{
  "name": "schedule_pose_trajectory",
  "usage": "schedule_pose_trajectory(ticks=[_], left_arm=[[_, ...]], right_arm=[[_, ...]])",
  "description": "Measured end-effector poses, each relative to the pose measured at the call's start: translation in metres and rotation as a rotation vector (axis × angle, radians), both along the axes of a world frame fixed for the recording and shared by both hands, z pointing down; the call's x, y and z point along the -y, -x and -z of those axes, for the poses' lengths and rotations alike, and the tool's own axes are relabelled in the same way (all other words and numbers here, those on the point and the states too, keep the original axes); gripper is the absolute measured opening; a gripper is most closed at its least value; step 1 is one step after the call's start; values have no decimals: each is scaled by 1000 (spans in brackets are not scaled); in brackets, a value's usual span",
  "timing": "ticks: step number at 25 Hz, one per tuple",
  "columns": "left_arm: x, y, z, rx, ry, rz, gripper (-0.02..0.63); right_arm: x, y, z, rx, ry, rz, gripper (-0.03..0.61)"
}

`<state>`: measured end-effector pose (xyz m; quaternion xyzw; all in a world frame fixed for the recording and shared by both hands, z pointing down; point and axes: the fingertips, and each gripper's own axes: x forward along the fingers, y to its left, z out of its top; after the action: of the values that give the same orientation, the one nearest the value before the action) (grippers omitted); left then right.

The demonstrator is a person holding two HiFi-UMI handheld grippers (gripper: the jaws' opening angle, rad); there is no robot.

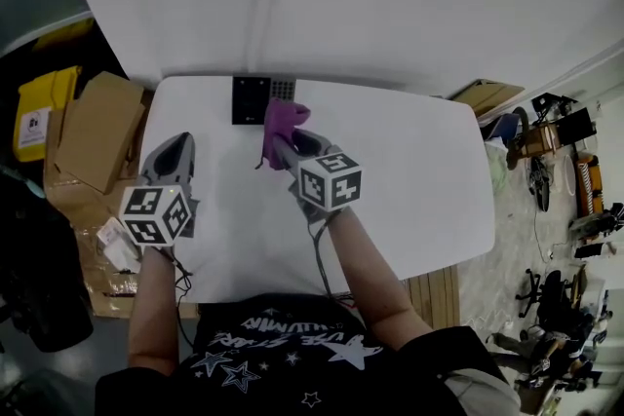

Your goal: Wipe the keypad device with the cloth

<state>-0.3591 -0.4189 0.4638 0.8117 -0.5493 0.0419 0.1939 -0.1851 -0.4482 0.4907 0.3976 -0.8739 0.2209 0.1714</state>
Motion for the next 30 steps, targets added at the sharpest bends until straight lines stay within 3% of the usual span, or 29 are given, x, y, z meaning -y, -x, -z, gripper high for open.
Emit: schedule_pose_trajectory(ticks=[21, 30], left_arm=[[60, 18, -52, -19, 75, 9, 6], [66, 7, -62, -2, 103, -15, 6]], right_arm=[[73, 77, -56, -89, 15, 164, 92], [94, 79, -74, -103, 45, 132, 92]])
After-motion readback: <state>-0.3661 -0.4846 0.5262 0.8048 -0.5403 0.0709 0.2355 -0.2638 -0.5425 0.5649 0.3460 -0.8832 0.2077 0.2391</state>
